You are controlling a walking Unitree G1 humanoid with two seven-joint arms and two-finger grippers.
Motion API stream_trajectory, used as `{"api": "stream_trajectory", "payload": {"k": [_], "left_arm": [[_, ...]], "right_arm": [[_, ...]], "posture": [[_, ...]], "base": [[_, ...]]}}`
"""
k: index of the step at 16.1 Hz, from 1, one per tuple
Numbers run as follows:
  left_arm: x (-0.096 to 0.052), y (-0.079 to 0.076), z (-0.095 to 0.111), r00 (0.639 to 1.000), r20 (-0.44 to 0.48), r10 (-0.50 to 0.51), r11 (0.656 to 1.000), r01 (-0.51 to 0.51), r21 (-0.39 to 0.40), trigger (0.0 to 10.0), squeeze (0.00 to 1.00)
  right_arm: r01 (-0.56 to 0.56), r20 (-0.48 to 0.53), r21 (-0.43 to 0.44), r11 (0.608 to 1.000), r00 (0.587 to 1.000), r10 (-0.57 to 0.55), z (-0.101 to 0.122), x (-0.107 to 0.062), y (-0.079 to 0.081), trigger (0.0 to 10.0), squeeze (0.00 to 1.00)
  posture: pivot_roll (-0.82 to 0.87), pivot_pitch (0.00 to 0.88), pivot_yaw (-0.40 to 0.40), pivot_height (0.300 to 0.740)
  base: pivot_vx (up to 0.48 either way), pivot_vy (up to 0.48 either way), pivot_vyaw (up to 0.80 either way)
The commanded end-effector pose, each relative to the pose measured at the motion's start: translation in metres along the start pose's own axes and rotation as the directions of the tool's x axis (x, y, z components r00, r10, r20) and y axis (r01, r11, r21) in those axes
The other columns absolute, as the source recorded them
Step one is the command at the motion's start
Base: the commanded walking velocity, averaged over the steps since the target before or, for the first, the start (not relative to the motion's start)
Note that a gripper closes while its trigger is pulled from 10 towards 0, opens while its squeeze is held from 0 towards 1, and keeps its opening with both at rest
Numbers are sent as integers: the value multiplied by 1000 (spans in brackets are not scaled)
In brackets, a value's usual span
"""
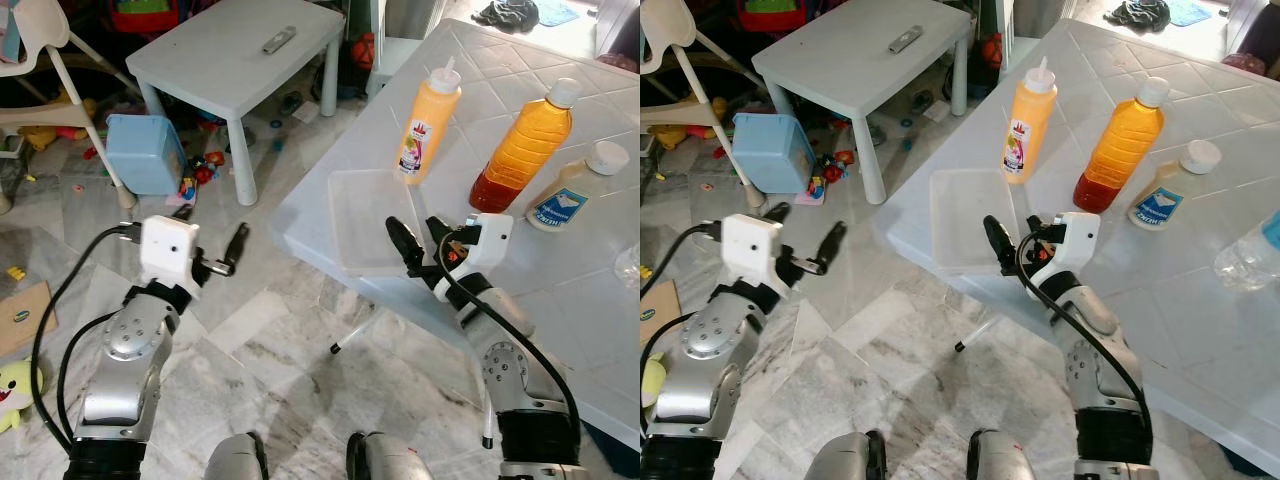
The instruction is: Restocking fridge
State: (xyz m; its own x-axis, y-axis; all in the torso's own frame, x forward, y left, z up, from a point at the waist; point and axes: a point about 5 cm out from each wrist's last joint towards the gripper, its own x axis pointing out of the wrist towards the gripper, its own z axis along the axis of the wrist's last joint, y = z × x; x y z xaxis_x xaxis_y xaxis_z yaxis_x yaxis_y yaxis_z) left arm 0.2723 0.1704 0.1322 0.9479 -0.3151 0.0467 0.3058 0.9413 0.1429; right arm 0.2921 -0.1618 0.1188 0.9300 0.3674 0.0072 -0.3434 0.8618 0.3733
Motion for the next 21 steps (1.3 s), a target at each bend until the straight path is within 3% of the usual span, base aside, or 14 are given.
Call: {"api": "stream_trajectory", "payload": {"k": [1,8,15,16,17,21], "left_arm": [[-2,1,1,1000,-4,-13,1000,13,13,10000,0],[-3,-5,-1,999,-9,-44,999,44,1,10000,0],[-2,-8,-1,998,-9,-55,998,55,1,10000,0],[-2,-8,-1,998,-9,-58,998,58,0,10000,0],[-1,-9,-1,998,-9,-60,998,60,-1,10000,0],[0,-10,-1,998,-6,-63,998,63,0,10000,0]], "right_arm": [[-14,1,13,1000,1000,14,1,0,0,10000,0],[-47,72,97,994,997,40,11,-1,7,10000,0],[-56,75,145,988,996,45,10,-6,12,10000,0],[-59,68,155,986,996,49,7,-7,14,7725,0],[-54,60,165,985,997,45,4,-7,14,0,0],[-39,36,192,981,999,33,-3,-7,13,0,0]], "posture": [[25,156,10,740],[21,156,7,740],[17,154,3,740],[17,154,3,740],[16,153,2,740],[17,153,0,740]], "base": [[0,0,0],[0,0,0],[0,0,0],[0,0,0],[0,0,0],[0,0,0]]}}
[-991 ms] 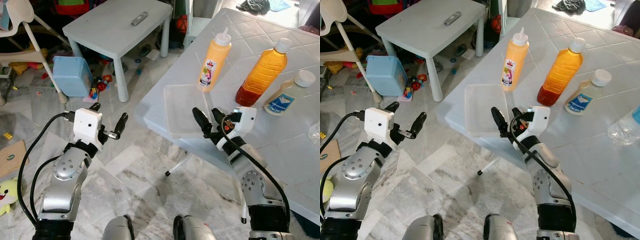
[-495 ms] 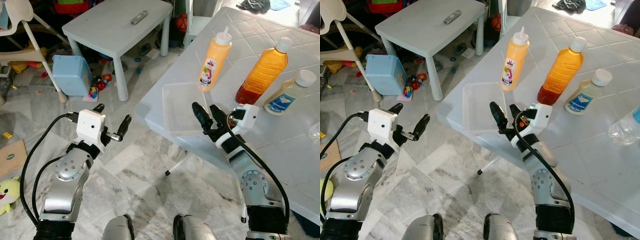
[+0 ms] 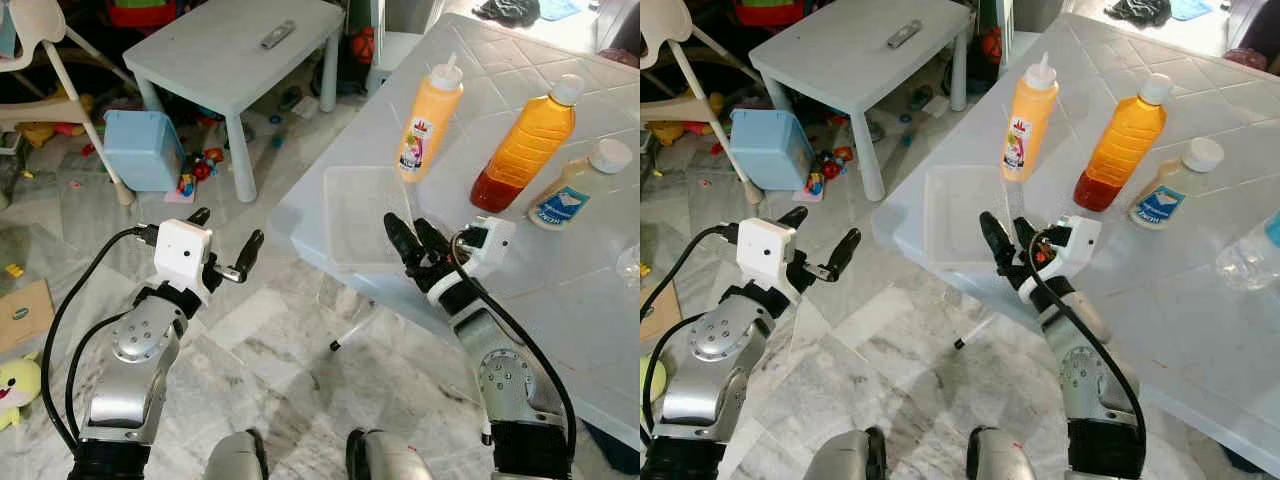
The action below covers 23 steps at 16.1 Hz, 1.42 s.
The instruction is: Restocking fridge
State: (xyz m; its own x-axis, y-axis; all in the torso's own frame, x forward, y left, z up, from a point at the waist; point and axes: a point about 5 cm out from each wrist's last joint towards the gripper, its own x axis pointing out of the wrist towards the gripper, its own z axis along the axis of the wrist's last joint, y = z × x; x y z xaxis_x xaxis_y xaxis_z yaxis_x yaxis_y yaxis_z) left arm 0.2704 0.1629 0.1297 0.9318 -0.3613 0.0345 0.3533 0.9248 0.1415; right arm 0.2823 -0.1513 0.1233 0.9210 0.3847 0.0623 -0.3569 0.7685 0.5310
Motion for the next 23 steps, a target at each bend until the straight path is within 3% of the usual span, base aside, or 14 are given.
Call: {"api": "stream_trajectory", "payload": {"k": [1,10,19,23], "left_arm": [[-1,-2,0,1000,0,-13,1000,13,4,10000,0],[-1,-2,1,1000,4,-10,1000,10,9,10000,0],[1,-3,1,1000,9,-7,1000,7,9,10000,0],[3,-4,1,1000,12,-8,1000,8,7,10000,0]], "right_arm": [[12,-16,23,1000,1000,-11,-3,-2,-1,0,0],[55,-18,133,990,998,-53,-6,4,-4,0,0],[136,61,138,981,987,-146,13,7,-10,0,0],[147,99,133,980,982,-161,24,8,-5,0,0]], "posture": [[17,153,-1,740],[20,154,-2,740],[16,153,-2,740],[8,146,-3,740]], "base": [[0,0,0],[0,0,0],[0,0,0],[0,0,0]]}}
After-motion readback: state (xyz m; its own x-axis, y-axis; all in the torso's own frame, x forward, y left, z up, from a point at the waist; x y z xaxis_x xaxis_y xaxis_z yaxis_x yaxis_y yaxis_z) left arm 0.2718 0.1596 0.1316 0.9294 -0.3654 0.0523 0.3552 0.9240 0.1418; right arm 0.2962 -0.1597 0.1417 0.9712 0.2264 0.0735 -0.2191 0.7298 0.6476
